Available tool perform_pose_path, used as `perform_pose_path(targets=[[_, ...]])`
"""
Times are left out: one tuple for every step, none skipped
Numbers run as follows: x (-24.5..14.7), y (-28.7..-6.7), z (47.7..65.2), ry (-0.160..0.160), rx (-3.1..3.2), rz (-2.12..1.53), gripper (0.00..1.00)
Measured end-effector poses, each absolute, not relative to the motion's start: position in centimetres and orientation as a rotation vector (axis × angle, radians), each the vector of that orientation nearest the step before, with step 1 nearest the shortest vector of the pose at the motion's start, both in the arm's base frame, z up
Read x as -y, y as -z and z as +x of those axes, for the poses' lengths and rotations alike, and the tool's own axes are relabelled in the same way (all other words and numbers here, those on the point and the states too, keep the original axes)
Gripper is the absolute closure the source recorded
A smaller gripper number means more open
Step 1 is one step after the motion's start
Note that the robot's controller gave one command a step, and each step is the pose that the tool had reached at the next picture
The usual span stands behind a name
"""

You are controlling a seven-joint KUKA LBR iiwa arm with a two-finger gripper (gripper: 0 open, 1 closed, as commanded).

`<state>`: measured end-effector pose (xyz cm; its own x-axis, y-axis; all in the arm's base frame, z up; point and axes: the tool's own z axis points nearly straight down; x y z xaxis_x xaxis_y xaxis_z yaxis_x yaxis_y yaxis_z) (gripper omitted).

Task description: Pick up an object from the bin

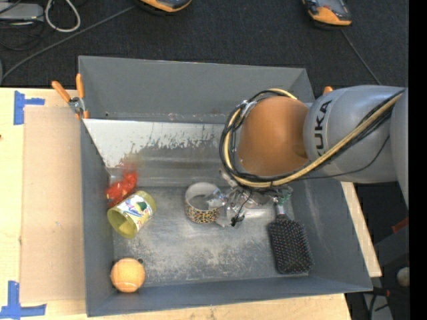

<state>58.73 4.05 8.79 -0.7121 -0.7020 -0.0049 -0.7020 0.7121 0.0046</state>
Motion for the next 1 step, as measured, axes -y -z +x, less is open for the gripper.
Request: perform_pose_path(targets=[[-4.12, -12.92, 58.68, -0.012, -2.908, -1.188, 1.0]])
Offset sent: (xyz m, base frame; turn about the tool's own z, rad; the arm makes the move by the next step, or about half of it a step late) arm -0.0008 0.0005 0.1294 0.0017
